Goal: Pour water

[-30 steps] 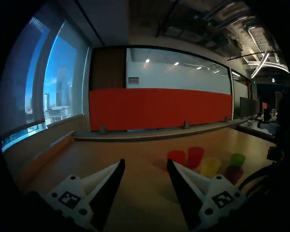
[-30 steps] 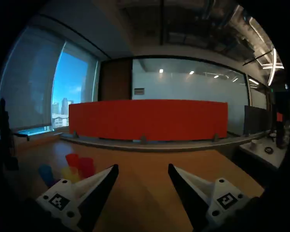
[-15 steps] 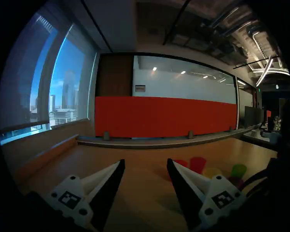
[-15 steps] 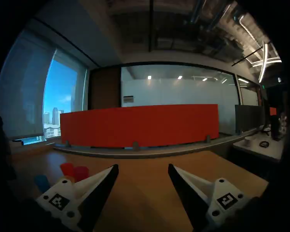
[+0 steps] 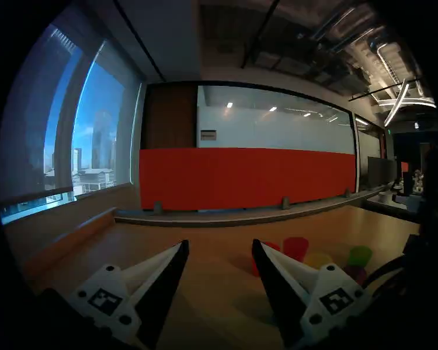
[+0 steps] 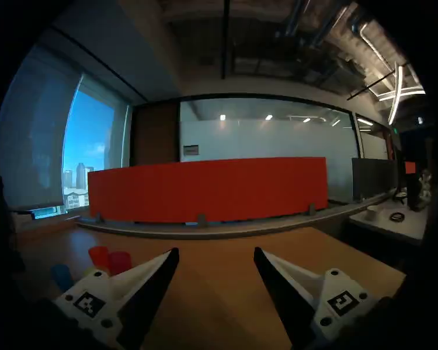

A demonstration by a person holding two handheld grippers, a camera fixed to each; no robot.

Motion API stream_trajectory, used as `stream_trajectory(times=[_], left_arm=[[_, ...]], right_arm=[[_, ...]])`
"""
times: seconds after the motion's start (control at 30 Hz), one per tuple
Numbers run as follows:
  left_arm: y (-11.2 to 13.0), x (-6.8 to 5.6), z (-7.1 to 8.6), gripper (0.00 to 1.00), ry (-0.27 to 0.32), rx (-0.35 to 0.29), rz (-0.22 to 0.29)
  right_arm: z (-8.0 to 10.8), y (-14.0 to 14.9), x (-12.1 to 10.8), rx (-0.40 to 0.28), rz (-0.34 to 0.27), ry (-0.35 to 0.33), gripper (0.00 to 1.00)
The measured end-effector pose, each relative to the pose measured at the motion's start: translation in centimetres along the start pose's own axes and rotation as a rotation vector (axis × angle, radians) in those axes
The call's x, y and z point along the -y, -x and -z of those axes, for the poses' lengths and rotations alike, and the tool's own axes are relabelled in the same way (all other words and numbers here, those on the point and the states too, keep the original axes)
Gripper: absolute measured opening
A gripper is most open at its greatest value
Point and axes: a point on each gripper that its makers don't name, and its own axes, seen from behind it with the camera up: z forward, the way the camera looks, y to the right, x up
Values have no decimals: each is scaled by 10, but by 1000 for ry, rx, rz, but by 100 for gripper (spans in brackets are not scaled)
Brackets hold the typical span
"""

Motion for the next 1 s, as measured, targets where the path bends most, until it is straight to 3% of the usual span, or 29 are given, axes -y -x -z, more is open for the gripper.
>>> stream_trajectory(times=[0.57,1.0], left_arm=[[6,12,-2,80,-43,-31,17],[35,27,6,80,-100,-27,34]], right_arm=[[-4,-1,3,1,37,5,99],[-4,5,-8,19,36,55,99]])
